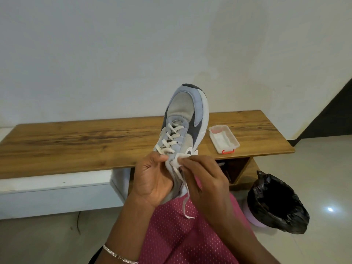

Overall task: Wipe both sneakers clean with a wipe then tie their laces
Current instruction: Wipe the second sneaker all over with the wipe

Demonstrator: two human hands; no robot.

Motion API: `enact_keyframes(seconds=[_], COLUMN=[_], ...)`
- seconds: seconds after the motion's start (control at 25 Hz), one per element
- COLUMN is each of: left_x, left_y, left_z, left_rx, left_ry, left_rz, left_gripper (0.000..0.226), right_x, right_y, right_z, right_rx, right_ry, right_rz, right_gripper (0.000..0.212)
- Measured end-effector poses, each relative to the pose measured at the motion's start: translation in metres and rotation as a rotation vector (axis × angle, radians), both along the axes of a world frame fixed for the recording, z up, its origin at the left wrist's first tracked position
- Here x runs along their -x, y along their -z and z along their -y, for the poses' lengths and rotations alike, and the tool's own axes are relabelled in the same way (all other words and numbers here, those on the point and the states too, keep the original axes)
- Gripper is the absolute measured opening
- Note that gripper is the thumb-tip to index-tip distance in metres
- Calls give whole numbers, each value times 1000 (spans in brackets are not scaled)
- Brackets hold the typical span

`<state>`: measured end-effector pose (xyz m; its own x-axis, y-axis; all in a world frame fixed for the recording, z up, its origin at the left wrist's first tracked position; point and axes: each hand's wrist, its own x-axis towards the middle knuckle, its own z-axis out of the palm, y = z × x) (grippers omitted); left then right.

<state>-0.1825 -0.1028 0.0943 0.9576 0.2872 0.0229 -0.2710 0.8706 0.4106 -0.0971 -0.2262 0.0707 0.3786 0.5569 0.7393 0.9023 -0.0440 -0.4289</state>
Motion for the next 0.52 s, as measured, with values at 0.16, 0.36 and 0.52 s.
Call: enact_keyframes(seconds=[0.16, 0.36, 0.52], left_x=[-4, -5, -5], left_y=[0, 9, 7], left_z=[9, 11, 8], left_rx=[6, 38, 16], left_ry=[-10, -23, -78], left_rz=[-14, -117, -175], left_gripper=[61, 62, 61], right_x=[-27, -30, 3], right_y=[-19, -23, 0], right_z=[-8, -11, 7], right_rx=[-11, -18, -9], right_ry=[126, 181, 6], right_rz=[112, 140, 12], right_gripper=[17, 20, 30])
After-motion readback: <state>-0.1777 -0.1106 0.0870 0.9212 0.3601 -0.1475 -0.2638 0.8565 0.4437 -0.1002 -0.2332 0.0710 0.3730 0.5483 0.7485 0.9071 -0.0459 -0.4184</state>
